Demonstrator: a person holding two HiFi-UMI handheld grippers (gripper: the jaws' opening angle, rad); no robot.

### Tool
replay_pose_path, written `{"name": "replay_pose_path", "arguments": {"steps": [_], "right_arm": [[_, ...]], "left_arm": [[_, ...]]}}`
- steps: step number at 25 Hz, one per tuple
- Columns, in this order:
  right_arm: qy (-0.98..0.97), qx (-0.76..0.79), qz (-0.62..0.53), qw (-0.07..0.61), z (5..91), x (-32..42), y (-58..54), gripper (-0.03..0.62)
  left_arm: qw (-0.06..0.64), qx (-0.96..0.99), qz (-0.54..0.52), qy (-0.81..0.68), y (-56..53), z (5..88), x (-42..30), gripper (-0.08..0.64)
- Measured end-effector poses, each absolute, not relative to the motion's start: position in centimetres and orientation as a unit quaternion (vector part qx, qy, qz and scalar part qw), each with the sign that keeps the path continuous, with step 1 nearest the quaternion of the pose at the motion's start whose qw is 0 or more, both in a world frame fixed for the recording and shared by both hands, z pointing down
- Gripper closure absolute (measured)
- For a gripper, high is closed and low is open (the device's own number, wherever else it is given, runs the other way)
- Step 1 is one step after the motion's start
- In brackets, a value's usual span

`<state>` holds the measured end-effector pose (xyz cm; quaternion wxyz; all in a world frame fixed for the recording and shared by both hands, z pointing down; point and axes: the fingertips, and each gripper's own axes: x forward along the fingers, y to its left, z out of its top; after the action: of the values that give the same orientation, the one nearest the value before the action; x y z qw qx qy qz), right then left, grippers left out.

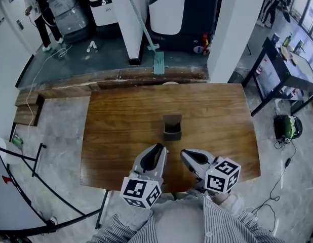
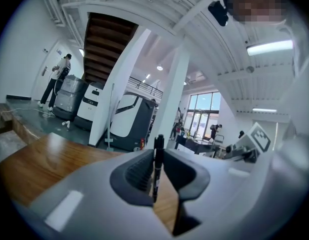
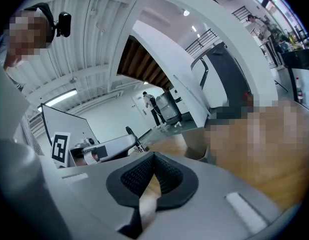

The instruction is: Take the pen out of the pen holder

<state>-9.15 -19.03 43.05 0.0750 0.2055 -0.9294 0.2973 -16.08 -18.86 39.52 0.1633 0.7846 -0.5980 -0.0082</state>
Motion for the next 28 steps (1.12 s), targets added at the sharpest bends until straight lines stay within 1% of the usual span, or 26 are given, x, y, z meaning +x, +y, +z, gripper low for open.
{"name": "replay_pose_path", "arguments": {"steps": [7, 13, 28], "right_arm": [[-0.930, 0.201, 0.298, 0.077, 43.1, -9.6, -17.4, 0.592], [-0.930, 0.196, 0.298, 0.089, 43.8, -9.9, -16.0, 0.592], [-0.924, 0.193, 0.311, 0.108, 44.8, -9.5, -15.0, 0.592]], "left_arm": [[0.187, 0.783, -0.009, -0.593, -16.4, 41.1, -16.2, 0.497], [0.221, 0.783, -0.024, -0.580, -14.7, 42.3, -15.8, 0.497], [0.249, 0.795, -0.026, -0.552, -13.7, 43.1, -13.6, 0.497]]}}
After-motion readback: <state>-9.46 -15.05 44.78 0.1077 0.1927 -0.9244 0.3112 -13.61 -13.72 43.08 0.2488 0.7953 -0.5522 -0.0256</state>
